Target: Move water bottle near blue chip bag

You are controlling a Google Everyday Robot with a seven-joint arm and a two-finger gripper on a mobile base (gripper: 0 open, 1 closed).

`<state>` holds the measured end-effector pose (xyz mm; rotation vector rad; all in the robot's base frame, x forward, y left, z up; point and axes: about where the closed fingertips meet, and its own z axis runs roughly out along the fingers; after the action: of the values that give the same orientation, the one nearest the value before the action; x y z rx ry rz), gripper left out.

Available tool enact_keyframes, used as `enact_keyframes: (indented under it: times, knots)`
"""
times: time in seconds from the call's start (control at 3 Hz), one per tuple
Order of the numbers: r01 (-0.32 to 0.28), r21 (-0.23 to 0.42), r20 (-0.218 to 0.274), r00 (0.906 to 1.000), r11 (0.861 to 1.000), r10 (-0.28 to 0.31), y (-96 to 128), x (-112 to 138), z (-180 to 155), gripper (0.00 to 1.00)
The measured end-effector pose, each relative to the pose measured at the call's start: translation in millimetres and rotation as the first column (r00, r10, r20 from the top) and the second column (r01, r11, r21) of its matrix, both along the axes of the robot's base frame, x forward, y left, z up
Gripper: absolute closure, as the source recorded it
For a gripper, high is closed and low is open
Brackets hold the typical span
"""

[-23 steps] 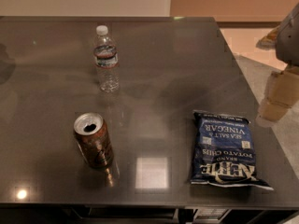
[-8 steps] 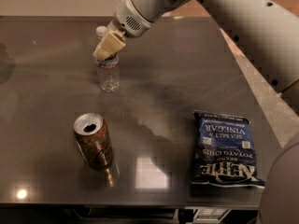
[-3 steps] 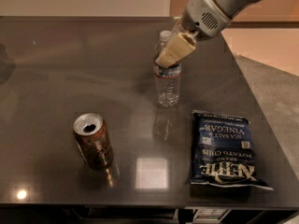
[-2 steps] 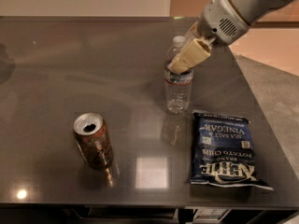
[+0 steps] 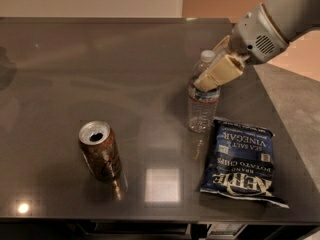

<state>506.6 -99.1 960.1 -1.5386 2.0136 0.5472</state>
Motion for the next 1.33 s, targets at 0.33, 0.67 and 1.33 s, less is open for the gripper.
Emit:
enact_keyframes:
  times: [0.33, 0.67, 1.33]
  knots:
    - [0.001, 0.005, -0.007, 1.0000, 1.000, -0.001, -2.6, -3.3, -8.3, 0.55]
    - [0.003, 0.005, -0.006, 1.0000, 1.000, -0.003, -3.9, -3.6, -9.1, 0.31]
    - [0.001, 0.004, -0.005, 1.0000, 1.000, -0.001, -2.6, -3.9, -8.1, 0.00]
